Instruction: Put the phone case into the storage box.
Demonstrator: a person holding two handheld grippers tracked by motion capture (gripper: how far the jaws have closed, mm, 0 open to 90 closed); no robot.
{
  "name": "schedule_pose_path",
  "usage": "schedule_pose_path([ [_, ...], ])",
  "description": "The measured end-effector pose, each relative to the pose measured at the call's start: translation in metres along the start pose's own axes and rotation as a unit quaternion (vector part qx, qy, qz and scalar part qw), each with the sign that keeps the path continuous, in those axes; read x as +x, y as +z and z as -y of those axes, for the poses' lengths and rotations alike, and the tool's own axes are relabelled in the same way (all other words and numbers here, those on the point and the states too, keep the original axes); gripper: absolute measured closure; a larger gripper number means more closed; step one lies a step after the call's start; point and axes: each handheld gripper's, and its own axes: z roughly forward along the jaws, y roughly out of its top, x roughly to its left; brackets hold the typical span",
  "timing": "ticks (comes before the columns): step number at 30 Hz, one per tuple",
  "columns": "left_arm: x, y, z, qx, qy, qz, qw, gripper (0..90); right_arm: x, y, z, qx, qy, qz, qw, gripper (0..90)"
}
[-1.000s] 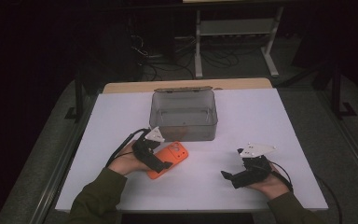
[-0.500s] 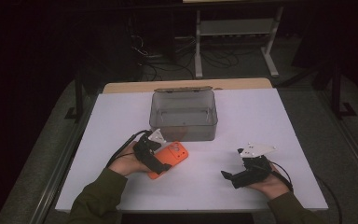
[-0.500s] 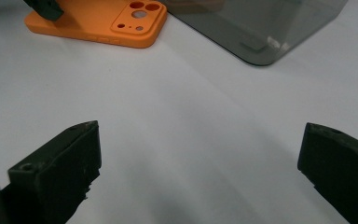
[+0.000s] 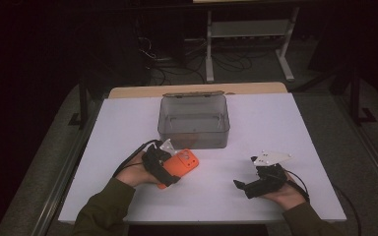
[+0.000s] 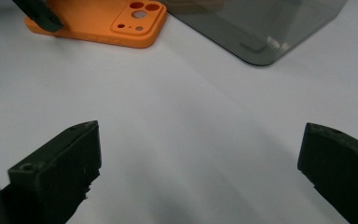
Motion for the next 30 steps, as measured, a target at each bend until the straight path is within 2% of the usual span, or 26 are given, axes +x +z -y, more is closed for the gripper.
schedule_pose_path([
  [9,-0.0005,0.0031,0.0020,0.012,-0.007,-0.001,0.9999,0.0,-0.0001,-0.0003,0.0000,0.000,0.000,0.000,1.0000,0.0],
  [16,-0.0012,0.0045,0.0026,0.023,-0.003,-0.003,0.9997,0.0,-0.0002,-0.0003,0.0000,-0.001,0.000,0.000,1.0000,0.0],
  [30,-0.0030,0.0063,0.0031,0.029,-0.004,-0.007,0.9996,0.0,-0.0002,-0.0006,0.0000,-0.001,0.000,0.000,1.0000,0.0],
])
